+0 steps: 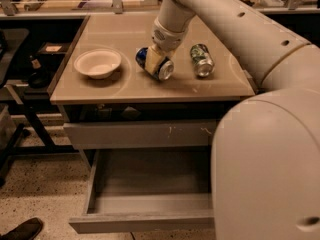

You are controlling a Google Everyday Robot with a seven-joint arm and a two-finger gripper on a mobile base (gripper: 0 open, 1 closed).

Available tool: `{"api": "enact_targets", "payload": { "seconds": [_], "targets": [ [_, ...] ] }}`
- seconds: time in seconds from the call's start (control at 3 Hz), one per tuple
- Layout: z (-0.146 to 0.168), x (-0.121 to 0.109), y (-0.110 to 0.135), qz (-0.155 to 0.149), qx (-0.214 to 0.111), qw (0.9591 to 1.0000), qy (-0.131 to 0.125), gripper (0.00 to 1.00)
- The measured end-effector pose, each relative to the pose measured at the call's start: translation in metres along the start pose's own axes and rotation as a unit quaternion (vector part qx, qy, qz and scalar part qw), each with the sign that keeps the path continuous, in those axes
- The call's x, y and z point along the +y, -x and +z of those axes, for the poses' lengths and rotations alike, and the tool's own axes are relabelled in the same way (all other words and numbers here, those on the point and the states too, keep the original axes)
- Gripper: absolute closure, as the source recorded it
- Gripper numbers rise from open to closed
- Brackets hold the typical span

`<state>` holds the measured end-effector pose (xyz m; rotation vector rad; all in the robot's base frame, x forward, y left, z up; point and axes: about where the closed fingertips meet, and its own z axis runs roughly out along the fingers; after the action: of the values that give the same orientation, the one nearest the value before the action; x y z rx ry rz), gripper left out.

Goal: Place pepsi can into middle drawer

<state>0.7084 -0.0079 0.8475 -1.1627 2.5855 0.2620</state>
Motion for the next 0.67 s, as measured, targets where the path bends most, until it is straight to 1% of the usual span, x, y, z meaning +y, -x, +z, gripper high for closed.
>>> {"api": "enact_targets", "payload": {
  "seconds": [0.33, 0.67],
  "targets": [
    [-0.023, 0.016, -0.034, 0.004, -0.008, 0.9999, -0.012, 1.0],
    [-0.037, 0.037, -0.062, -0.001, -0.011, 0.9998, -0.017, 1.0]
  ]
}}
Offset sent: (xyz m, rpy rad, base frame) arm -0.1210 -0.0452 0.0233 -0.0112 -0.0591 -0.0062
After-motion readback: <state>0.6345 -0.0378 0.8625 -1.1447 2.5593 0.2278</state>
